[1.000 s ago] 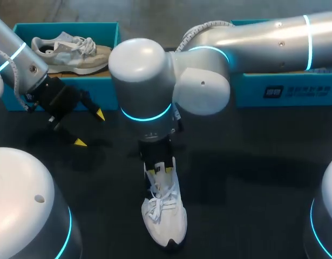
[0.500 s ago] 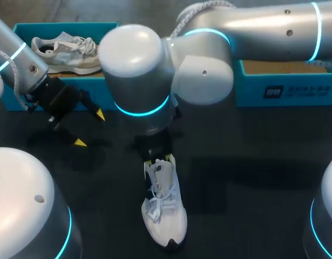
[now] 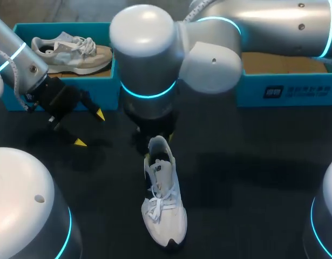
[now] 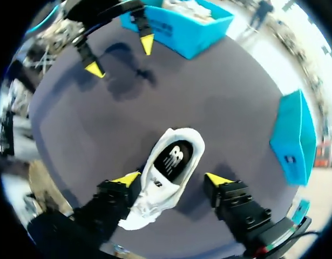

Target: Take the shoe out of the shoebox, open the shoe tongue, remove and reinsert the insole, then place the shoe into the shoebox

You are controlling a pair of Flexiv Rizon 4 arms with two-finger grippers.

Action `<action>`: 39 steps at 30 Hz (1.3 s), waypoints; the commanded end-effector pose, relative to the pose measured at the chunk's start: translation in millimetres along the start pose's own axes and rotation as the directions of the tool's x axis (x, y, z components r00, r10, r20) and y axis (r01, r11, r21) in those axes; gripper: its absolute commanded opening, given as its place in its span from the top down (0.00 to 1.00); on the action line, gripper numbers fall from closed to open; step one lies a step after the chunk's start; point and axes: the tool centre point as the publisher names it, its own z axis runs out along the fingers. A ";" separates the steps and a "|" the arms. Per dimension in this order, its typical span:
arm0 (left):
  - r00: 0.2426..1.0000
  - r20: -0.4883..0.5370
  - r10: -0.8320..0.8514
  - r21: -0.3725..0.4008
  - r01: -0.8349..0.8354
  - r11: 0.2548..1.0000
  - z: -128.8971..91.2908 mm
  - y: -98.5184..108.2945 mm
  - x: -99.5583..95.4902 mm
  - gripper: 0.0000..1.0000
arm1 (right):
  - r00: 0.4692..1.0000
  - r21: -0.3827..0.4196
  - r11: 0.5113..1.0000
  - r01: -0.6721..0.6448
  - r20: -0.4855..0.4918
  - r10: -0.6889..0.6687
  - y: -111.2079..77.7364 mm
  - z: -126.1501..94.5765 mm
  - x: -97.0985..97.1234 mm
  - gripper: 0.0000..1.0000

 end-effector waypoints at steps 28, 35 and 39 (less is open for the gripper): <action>1.000 -0.004 0.000 -0.002 0.000 1.000 -0.3 0.1 -0.7 0.00 | 0.830 -0.020 0.832 0.554 -0.069 -0.554 6.2 -16.5 -15.3 0.00; 1.000 -0.004 0.000 -0.002 0.000 1.000 -0.3 0.1 -0.7 0.00 | 0.830 -0.020 0.832 0.554 -0.069 -0.554 6.2 -16.5 -15.3 0.00; 1.000 -0.004 0.000 -0.002 0.000 1.000 -0.3 0.1 -0.7 0.00 | 0.804 -0.017 0.806 0.592 -0.069 -0.591 10.7 -12.1 -17.9 0.00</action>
